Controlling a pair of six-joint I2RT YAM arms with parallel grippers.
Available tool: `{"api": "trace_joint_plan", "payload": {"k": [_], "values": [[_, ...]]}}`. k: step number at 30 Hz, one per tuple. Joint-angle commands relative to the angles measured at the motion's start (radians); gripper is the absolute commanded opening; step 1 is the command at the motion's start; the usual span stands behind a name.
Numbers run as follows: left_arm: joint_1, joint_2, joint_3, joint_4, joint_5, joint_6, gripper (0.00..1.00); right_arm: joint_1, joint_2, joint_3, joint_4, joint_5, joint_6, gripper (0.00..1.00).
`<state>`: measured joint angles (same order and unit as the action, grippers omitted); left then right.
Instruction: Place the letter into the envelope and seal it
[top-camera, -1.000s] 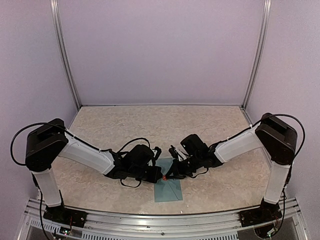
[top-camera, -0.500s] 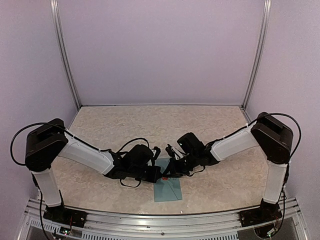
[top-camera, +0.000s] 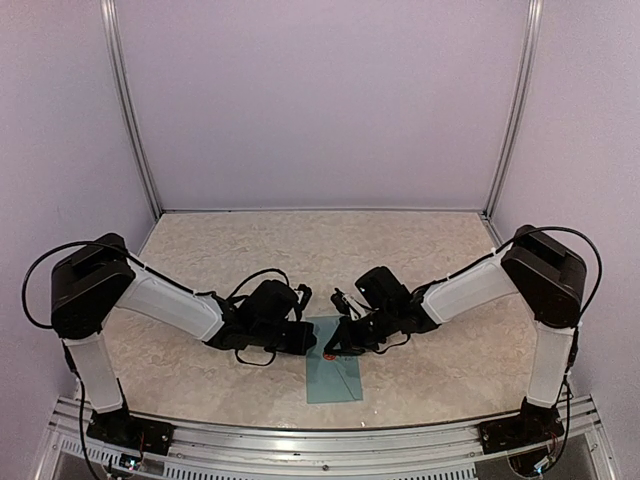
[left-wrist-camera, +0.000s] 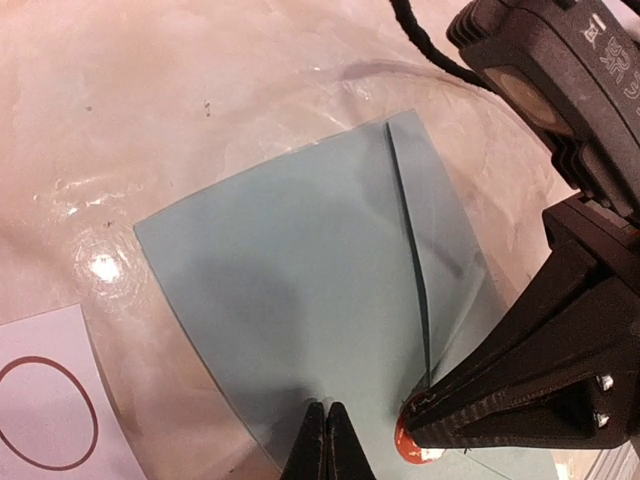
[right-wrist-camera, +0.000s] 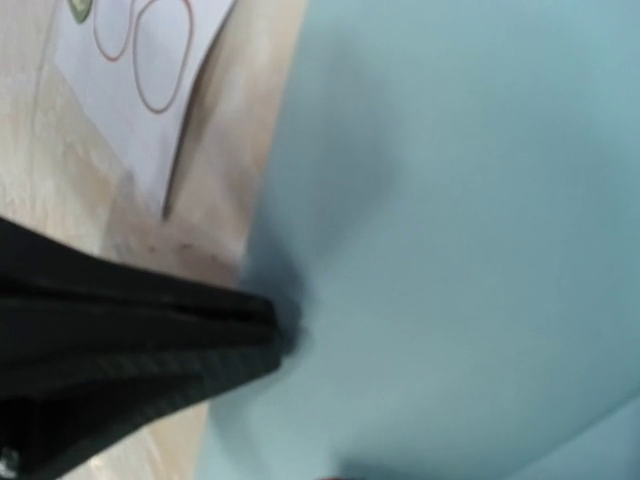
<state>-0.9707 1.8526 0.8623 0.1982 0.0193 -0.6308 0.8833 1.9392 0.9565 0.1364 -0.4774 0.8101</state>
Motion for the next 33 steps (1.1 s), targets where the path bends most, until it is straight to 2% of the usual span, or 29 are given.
{"api": "trace_joint_plan", "payload": {"k": [1,12,24,33], "values": [[-0.009,0.042,0.002,0.009,0.019,0.025,0.00,0.023,0.051,-0.030,-0.127,0.019,-0.023,0.00],[-0.014,0.060,-0.023,-0.024,-0.015,-0.018,0.00,0.038,0.048,-0.031,-0.162,-0.016,-0.080,0.00],[-0.009,0.060,-0.039,-0.017,-0.017,-0.004,0.00,0.028,-0.016,-0.113,-0.170,0.077,-0.004,0.00],[-0.013,0.035,-0.065,0.027,-0.016,0.033,0.00,0.013,-0.055,-0.153,-0.153,0.086,0.016,0.00]]}}
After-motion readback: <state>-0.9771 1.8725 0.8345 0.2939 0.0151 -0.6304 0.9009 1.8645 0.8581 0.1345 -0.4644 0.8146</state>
